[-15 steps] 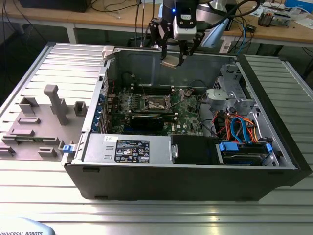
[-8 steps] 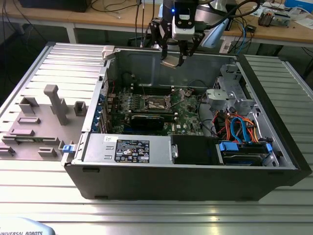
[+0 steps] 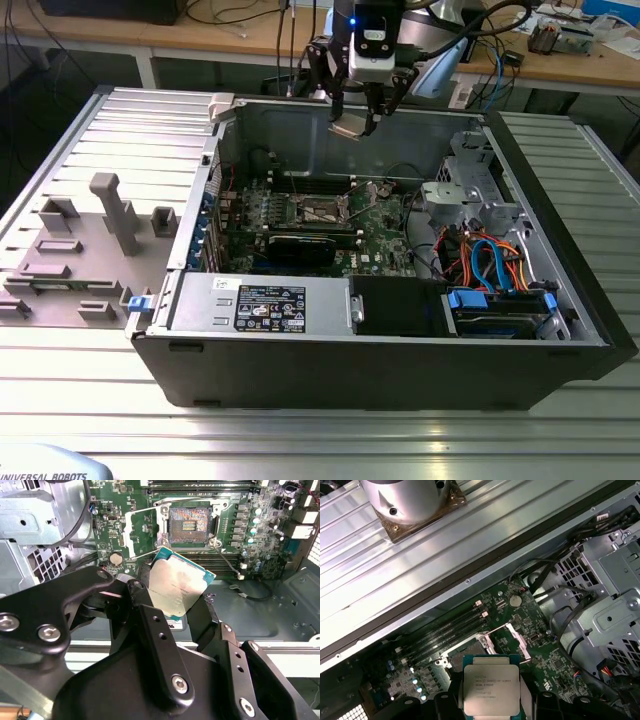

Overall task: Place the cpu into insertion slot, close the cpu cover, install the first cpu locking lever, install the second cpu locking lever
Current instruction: 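Place the cpu into insertion slot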

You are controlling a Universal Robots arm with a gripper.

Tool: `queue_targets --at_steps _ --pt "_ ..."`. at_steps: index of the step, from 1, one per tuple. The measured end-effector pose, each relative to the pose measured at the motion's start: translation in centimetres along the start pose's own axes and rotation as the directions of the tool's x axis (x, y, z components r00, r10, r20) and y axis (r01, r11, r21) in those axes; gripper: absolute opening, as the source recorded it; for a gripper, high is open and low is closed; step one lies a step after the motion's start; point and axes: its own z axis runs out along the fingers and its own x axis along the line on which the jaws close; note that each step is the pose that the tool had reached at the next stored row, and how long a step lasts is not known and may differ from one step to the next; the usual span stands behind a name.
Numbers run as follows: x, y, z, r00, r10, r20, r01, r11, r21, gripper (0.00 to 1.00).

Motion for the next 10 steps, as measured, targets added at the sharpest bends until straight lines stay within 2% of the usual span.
queue_targets --at_steps 10 --pt "0.00 0.00 0.00 0.9999 0.010 0.0009 -0.010 0.9999 -0.0002 0.54"
